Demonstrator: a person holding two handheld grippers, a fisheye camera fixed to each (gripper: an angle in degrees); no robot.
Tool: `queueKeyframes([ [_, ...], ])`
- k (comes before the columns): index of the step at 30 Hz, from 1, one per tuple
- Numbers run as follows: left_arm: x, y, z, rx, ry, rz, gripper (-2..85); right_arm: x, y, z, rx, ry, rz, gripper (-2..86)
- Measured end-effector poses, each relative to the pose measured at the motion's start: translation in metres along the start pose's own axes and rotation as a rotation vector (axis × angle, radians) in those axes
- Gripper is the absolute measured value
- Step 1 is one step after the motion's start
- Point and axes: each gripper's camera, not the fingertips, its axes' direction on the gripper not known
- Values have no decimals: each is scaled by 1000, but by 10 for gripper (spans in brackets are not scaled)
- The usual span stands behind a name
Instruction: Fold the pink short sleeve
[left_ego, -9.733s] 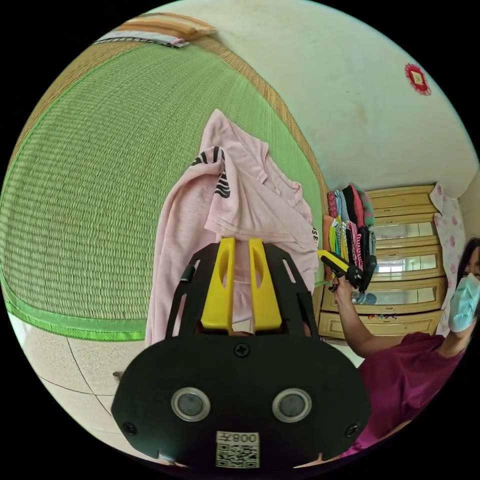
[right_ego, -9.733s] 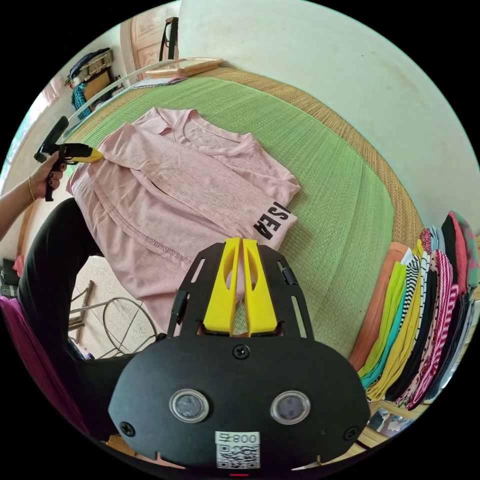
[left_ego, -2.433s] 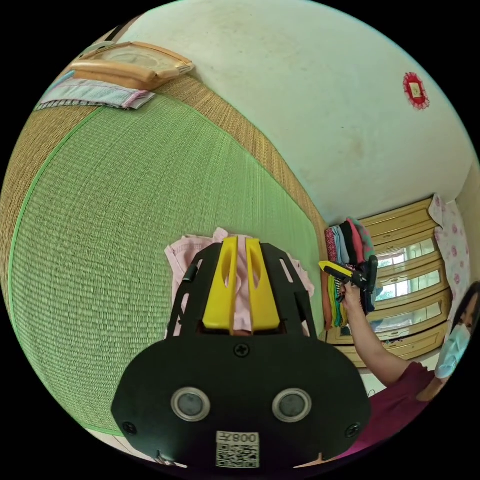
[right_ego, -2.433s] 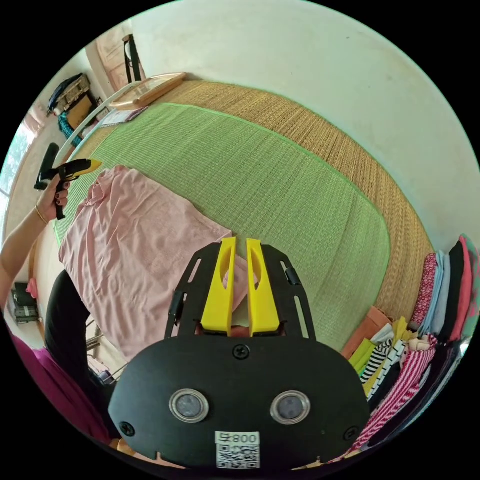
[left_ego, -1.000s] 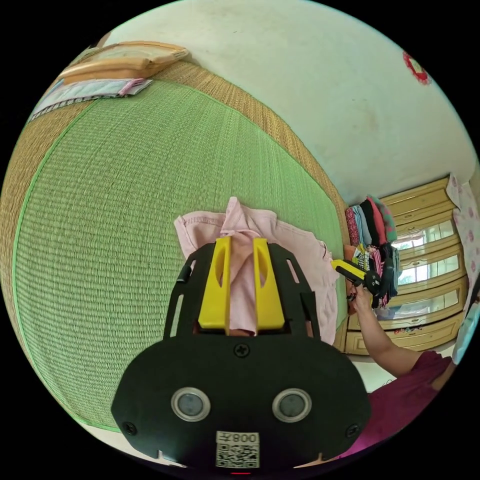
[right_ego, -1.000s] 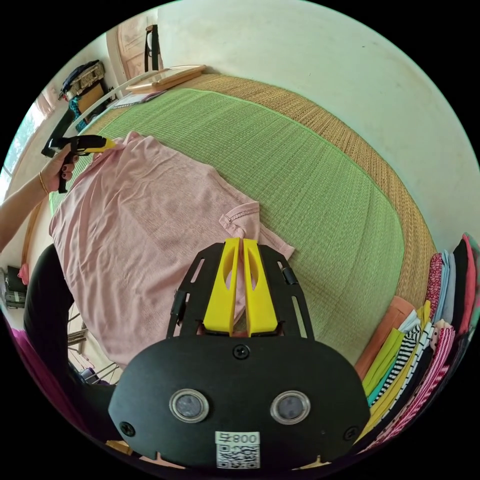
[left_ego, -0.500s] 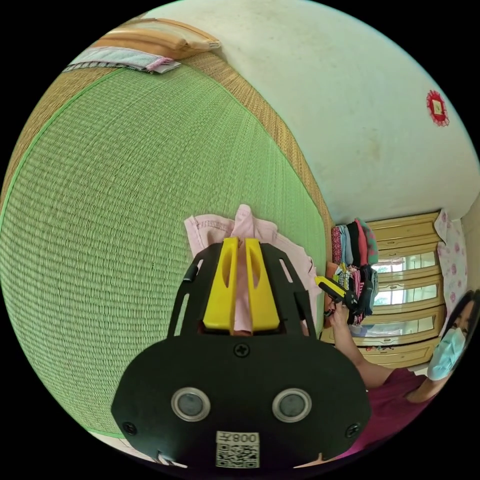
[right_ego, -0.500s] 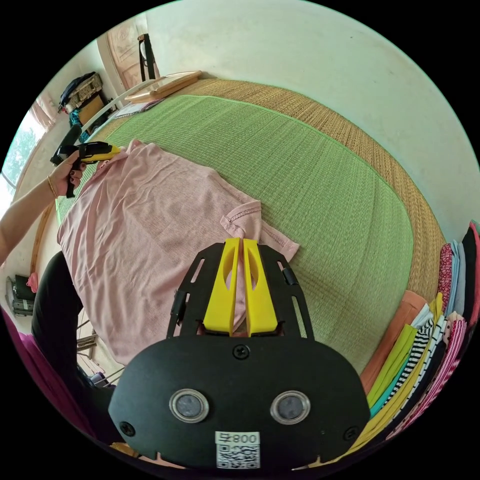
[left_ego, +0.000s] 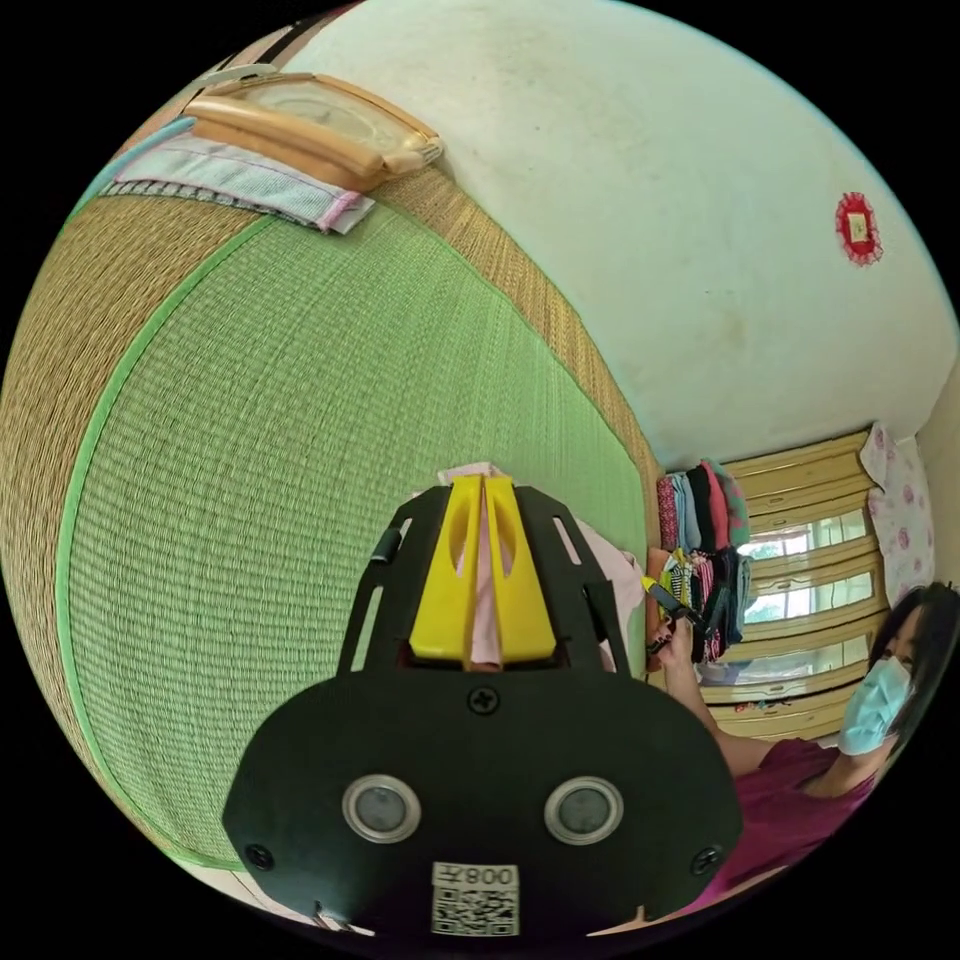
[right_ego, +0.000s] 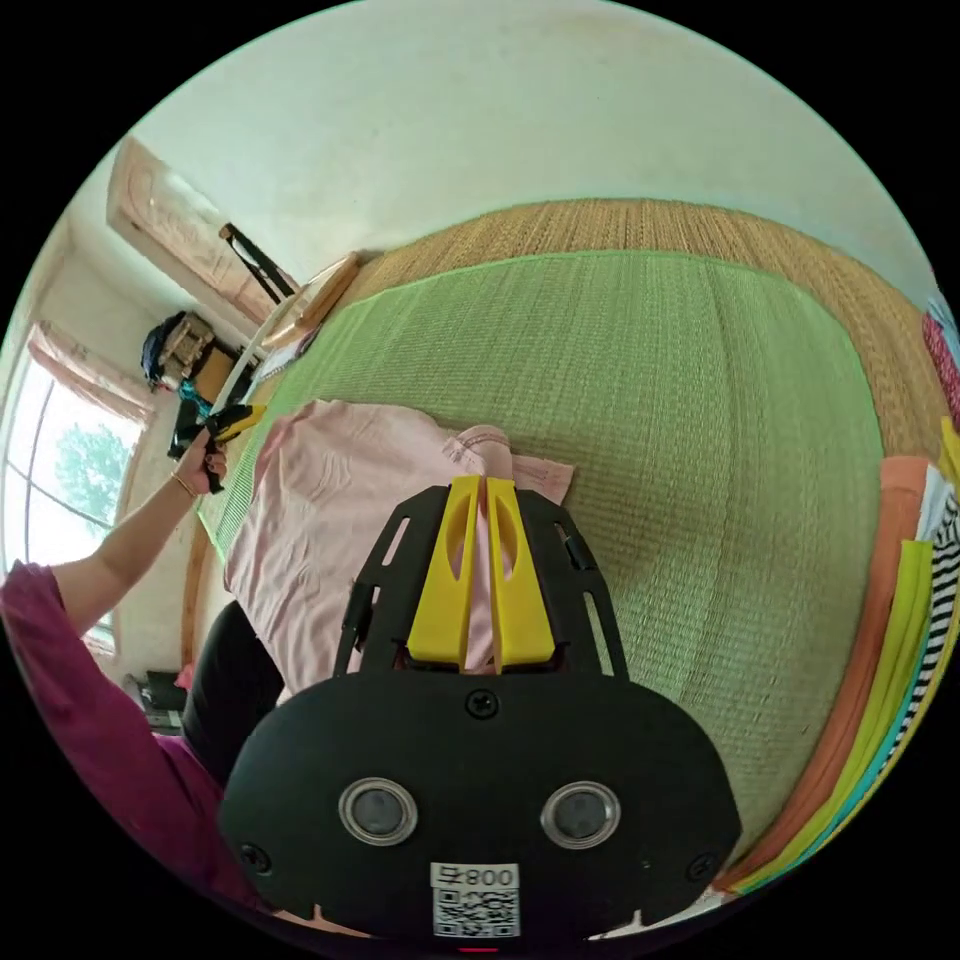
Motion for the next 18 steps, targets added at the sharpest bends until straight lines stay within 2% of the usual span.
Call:
queueKeyframes([
  [4, 15, 13, 17, -56, 42, 91, 64, 44, 16, 10, -26, -99, 100, 6],
  [6, 28, 19, 29, -113, -35, 151, 71, 62, 27, 13, -26, -130, 136, 6],
  [8, 40, 25, 36, -149, -189, 205, 49, 71, 32, 13, -22, -142, 149, 6],
  [10, 45, 29, 33, -138, -252, 216, 24, 78, 36, 10, -22, -151, 155, 6],
  [18, 18, 39, -8, -68, -192, 108, 10, 125, 52, -3, -12, -228, 244, 5],
])
